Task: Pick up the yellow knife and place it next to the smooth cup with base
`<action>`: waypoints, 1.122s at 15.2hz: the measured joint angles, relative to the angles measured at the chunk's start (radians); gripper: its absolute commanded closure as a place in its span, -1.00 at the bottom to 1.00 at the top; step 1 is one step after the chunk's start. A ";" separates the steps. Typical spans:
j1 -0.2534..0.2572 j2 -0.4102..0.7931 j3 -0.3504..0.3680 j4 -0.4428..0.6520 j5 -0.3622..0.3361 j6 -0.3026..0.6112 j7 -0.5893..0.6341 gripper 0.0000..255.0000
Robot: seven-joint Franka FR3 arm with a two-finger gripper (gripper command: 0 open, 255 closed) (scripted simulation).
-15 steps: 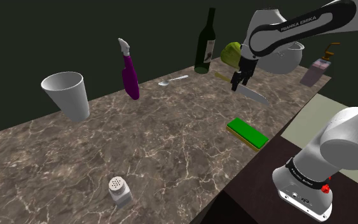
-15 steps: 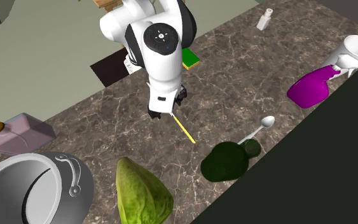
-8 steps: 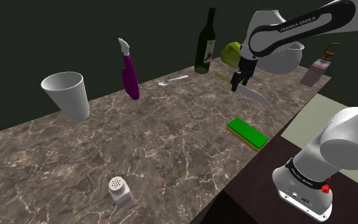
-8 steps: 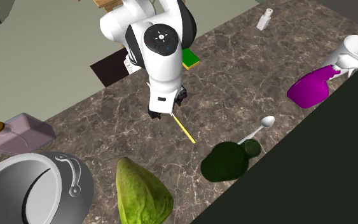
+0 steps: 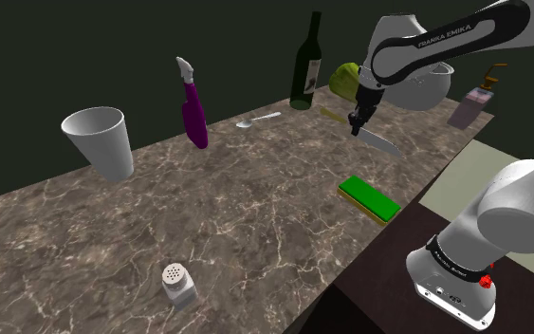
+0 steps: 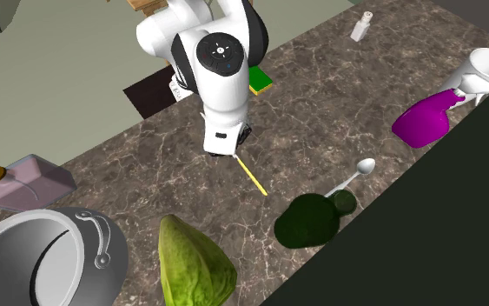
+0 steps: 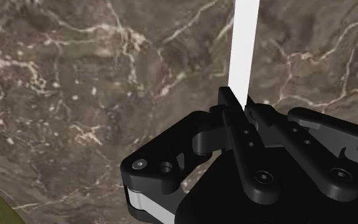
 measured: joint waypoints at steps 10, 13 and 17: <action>0.000 -0.045 0.009 0.059 -0.002 -0.103 0.005 1.00; 0.000 -0.061 0.013 0.086 -0.002 -0.147 0.006 1.00; 0.001 -0.076 0.016 0.129 -0.001 -0.204 0.006 1.00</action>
